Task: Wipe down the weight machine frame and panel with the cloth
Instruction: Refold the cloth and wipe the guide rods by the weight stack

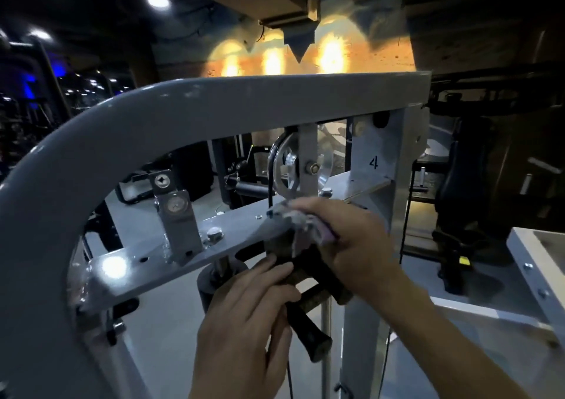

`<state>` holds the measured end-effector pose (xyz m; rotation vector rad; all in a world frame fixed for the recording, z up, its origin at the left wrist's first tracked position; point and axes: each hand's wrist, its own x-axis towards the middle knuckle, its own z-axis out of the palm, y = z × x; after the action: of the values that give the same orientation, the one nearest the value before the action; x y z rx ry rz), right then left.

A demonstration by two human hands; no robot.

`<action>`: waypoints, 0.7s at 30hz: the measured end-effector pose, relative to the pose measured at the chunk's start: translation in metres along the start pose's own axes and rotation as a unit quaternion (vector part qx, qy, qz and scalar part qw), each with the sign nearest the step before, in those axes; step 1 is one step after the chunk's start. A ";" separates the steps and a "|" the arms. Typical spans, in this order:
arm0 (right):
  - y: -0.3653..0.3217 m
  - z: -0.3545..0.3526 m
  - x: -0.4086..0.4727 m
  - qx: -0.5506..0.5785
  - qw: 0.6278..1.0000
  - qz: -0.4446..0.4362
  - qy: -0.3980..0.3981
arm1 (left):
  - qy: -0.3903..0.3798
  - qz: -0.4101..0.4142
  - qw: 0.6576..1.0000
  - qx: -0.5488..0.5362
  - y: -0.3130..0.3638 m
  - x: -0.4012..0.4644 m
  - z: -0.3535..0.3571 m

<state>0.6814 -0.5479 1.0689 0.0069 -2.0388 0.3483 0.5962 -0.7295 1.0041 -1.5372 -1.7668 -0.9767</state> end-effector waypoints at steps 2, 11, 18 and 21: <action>0.014 -0.015 0.001 -0.022 0.997 0.060 0.033 | -0.005 0.005 1.000 -0.001 -0.002 -0.001 0.000; 0.048 -0.053 0.055 0.114 0.878 0.366 0.288 | 0.001 0.012 1.000 0.005 0.001 -0.002 0.000; -0.006 0.008 0.034 0.033 0.954 0.246 0.168 | 0.015 0.018 1.000 -0.003 -0.001 -0.003 0.002; -0.009 0.008 0.011 -0.023 0.976 0.193 0.097 | 0.017 0.020 1.000 -0.001 0.000 -0.001 0.003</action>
<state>0.6709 -0.5571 1.0769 -0.4411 -1.8469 0.5219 0.5968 -0.7277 1.0013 -1.5428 -1.7063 -0.9801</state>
